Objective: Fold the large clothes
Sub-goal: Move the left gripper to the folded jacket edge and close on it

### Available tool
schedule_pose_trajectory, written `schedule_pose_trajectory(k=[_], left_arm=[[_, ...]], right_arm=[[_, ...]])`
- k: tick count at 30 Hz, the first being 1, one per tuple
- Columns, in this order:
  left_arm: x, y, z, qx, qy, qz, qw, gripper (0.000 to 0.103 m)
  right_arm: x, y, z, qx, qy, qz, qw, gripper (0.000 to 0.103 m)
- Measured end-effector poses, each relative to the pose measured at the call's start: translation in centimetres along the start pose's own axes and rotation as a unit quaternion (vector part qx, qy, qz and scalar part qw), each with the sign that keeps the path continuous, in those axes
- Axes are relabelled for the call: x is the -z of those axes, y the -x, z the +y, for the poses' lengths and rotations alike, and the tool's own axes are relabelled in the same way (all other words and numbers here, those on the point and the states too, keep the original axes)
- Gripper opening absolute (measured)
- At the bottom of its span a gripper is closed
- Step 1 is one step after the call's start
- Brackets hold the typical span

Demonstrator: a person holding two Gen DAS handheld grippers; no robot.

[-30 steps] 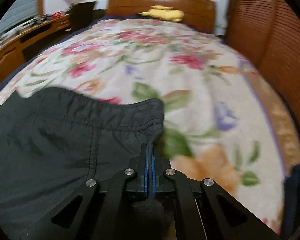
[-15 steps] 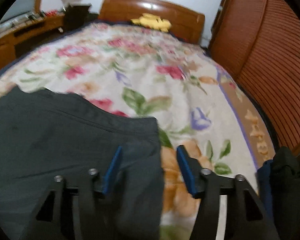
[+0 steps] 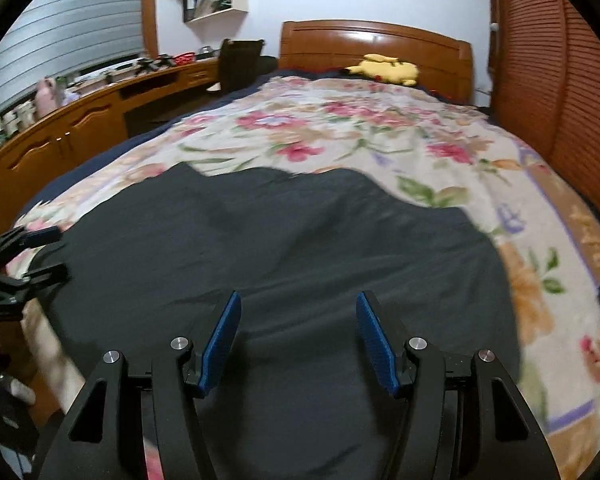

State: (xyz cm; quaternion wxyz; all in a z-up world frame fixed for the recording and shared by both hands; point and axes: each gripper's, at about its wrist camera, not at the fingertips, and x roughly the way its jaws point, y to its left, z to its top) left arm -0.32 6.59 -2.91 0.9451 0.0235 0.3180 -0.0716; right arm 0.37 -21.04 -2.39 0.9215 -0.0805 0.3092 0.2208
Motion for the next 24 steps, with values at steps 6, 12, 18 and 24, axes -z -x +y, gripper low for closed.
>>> schedule_pose_trajectory(k=[6, 12, 18, 24], left_arm=[[1.0, 0.0, 0.2, -0.013, 0.009, 0.014, 0.9998, 0.08], [1.3, 1.3, 0.3, -0.033, 0.014, 0.016, 0.9992, 0.08], [1.8, 2.2, 0.4, -0.05, 0.02, 0.019, 0.9984, 0.08], [2.0, 2.6, 0.7, -0.067, 0.031, 0.021, 0.9971, 0.08]], right_arm=[[2.1, -0.2, 0.9, -0.02, 0.013, 0.003, 1.0, 0.062], [4.6, -1.8, 1.6, 0.002, 0.043, 0.014, 0.999, 0.062], [4.5, -2.1, 0.9, -0.002, 0.028, 0.012, 1.0, 0.062], [4.2, -2.4, 1.4, 0.002, 0.027, 0.015, 1.0, 0.062]])
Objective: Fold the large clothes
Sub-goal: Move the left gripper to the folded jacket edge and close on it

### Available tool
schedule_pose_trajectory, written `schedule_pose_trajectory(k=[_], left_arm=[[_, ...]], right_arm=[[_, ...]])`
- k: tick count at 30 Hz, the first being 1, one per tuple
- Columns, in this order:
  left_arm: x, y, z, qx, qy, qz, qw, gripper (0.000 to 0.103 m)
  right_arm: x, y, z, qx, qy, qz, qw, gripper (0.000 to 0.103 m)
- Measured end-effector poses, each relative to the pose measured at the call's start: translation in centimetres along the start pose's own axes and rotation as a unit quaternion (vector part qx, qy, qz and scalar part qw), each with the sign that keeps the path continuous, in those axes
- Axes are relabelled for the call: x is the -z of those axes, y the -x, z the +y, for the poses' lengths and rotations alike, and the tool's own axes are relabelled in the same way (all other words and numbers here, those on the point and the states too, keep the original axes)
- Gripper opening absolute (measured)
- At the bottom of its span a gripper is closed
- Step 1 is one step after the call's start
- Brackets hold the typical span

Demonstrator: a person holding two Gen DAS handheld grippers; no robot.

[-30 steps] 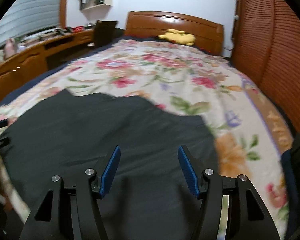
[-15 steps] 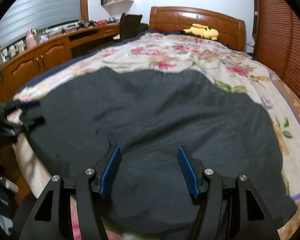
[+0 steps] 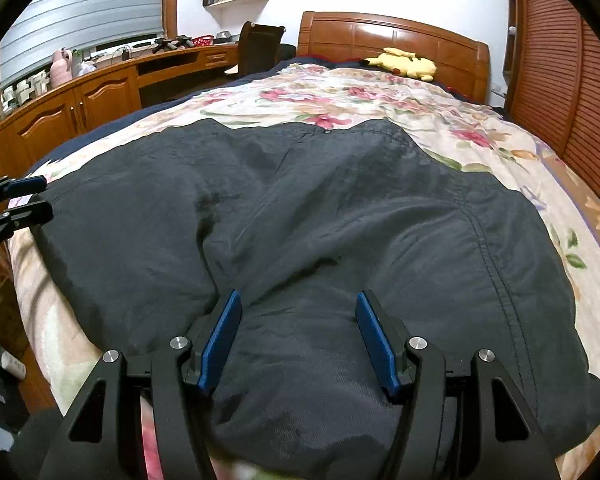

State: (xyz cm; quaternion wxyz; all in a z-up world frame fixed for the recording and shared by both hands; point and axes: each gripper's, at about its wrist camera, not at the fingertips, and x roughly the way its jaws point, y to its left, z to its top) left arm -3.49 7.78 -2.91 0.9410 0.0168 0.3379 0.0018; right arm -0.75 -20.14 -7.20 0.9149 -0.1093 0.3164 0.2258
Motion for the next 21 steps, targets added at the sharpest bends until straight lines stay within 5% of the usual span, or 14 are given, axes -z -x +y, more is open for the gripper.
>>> schedule_pose_trajectory(k=[9, 21], left_arm=[[0.6, 1.1, 0.8, -0.019, 0.014, 0.001, 0.9997, 0.08], [2.4, 1.0, 5.2, -0.029, 0.065, 0.016, 0.9973, 0.08]], right_arm=[[-1.6, 5.5, 1.2, -0.01, 0.001, -0.03, 0.999, 0.062], [-1.2, 1.2, 1.7, -0.034, -0.013, -0.003, 0.999, 0.062]])
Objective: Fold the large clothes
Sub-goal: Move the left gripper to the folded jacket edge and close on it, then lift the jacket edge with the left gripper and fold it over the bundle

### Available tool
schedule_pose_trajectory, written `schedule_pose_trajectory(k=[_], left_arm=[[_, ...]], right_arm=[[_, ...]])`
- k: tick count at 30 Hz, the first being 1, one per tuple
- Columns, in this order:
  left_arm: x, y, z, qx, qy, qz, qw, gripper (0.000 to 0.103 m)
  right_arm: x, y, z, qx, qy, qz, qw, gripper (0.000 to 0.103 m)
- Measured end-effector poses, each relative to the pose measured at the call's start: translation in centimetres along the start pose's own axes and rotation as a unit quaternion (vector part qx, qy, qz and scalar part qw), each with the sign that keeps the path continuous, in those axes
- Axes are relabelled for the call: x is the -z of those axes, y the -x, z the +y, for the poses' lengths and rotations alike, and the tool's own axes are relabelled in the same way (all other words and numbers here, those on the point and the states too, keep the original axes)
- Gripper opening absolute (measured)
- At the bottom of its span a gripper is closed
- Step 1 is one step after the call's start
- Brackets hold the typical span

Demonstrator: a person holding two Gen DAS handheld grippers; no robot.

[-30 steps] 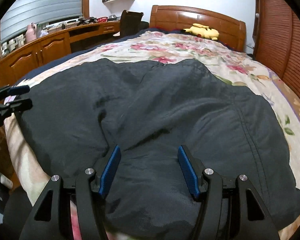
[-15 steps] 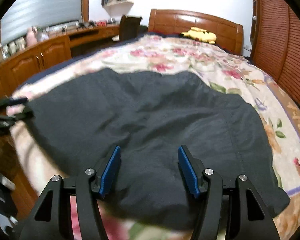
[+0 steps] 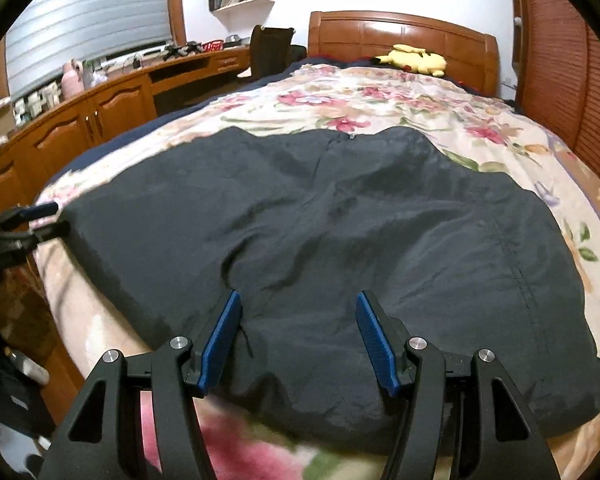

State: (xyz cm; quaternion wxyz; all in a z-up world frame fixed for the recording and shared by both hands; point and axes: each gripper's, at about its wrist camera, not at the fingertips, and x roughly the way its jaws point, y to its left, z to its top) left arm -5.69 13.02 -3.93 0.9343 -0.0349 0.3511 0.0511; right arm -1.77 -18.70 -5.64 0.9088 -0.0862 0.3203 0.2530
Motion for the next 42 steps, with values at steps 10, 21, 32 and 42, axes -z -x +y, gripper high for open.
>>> schedule_pose_trajectory(k=[10, 21, 32, 42], left_arm=[[0.5, -2.2, 2.0, 0.019, 0.037, 0.032, 0.9986, 0.08], [0.0, -2.8, 1.6, 0.034, 0.046, 0.041, 0.9975, 0.073], [-3.9, -0.3, -3.6, 0.056, -0.033, 0.021, 0.9977, 0.009], [-10.0, 5.4, -10.5, 0.084, -0.088, -0.059, 0.9908, 0.009]], right_arm=[[0.2, -0.4, 0.2, 0.008, 0.019, -0.003, 1.0, 0.062], [0.8, 0.1, 0.4, 0.013, 0.029, -0.007, 0.999, 0.062], [1.3, 0.5, 0.3, 0.01, 0.034, -0.009, 0.999, 0.062], [1.6, 2.9, -0.8, 0.001, 0.021, -0.01, 1.0, 0.062]])
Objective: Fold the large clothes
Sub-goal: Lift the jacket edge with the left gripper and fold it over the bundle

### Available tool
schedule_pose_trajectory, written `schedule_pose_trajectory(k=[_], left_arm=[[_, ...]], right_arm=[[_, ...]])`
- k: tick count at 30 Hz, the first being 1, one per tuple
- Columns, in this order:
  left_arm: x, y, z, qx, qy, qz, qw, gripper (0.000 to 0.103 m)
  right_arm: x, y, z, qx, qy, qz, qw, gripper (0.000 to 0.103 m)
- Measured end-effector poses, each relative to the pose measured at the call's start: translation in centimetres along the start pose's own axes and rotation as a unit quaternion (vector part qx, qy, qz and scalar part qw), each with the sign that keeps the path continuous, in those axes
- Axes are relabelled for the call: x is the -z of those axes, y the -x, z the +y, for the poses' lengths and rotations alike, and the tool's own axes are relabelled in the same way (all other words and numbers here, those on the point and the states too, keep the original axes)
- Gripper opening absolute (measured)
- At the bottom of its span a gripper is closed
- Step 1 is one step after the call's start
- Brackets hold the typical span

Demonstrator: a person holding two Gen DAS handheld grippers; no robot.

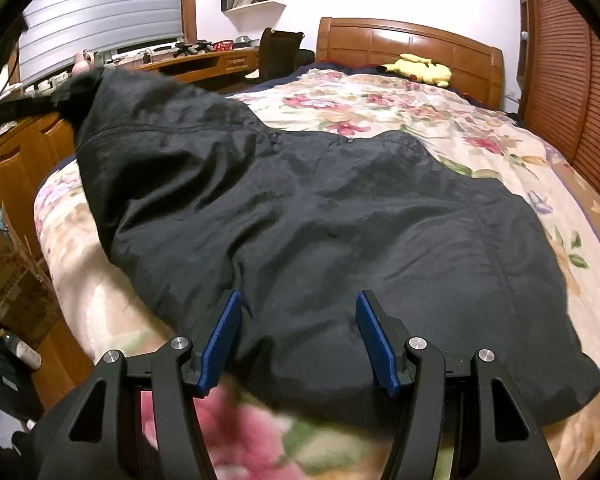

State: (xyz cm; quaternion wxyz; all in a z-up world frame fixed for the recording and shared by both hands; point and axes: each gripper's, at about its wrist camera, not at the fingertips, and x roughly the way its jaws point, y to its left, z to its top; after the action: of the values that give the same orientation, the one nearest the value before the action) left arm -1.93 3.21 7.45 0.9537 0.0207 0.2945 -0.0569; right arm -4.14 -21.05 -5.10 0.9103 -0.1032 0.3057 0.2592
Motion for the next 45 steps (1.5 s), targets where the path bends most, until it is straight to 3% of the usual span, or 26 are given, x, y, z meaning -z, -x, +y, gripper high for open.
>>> schedule_pose_trajectory(k=[4, 14, 24, 30, 35, 38, 43, 45], left_arm=[[-2.1, -0.5, -4.5, 0.02, -0.038, -0.009, 0.9991, 0.009], [-6.4, -1.9, -14.7, 0.062, -0.1, -0.02, 0.9929, 0.008], [-8.3, -2.7, -24.6, 0.133, -0.147, -0.013, 0.9801, 0.008], [-5.3, -6.1, -26.0, 0.155, -0.141, 0.036, 0.9771, 0.008], [-3.9, -6.4, -25.5, 0.166, -0.125, 0.051, 0.9768, 0.01], [-3.9, -5.3, -25.0, 0.166, -0.124, 0.043, 0.9773, 0.022], [-4.0, -1.8, -22.1, 0.172, -0.101, -0.006, 0.9799, 0.058], [-3.7, -0.9, -20.7, 0.17, -0.093, -0.019, 0.981, 0.079]], right_arm=[[0.4, 1.6, -1.7, 0.013, -0.016, -0.007, 1.0, 0.062], [2.0, 6.9, -8.8, 0.095, -0.08, -0.033, 0.992, 0.059], [4.0, 12.5, -13.8, 0.136, -0.154, -0.062, 0.977, 0.055], [5.0, 13.9, -14.9, 0.144, -0.187, -0.075, 0.969, 0.055], [4.9, 13.9, -14.4, 0.138, -0.179, -0.07, 0.972, 0.055], [4.6, 13.7, -14.5, 0.133, -0.17, -0.071, 0.974, 0.055], [4.0, 13.0, -14.9, 0.127, -0.164, -0.075, 0.976, 0.055], [3.9, 13.0, -15.0, 0.125, -0.161, -0.08, 0.976, 0.055]])
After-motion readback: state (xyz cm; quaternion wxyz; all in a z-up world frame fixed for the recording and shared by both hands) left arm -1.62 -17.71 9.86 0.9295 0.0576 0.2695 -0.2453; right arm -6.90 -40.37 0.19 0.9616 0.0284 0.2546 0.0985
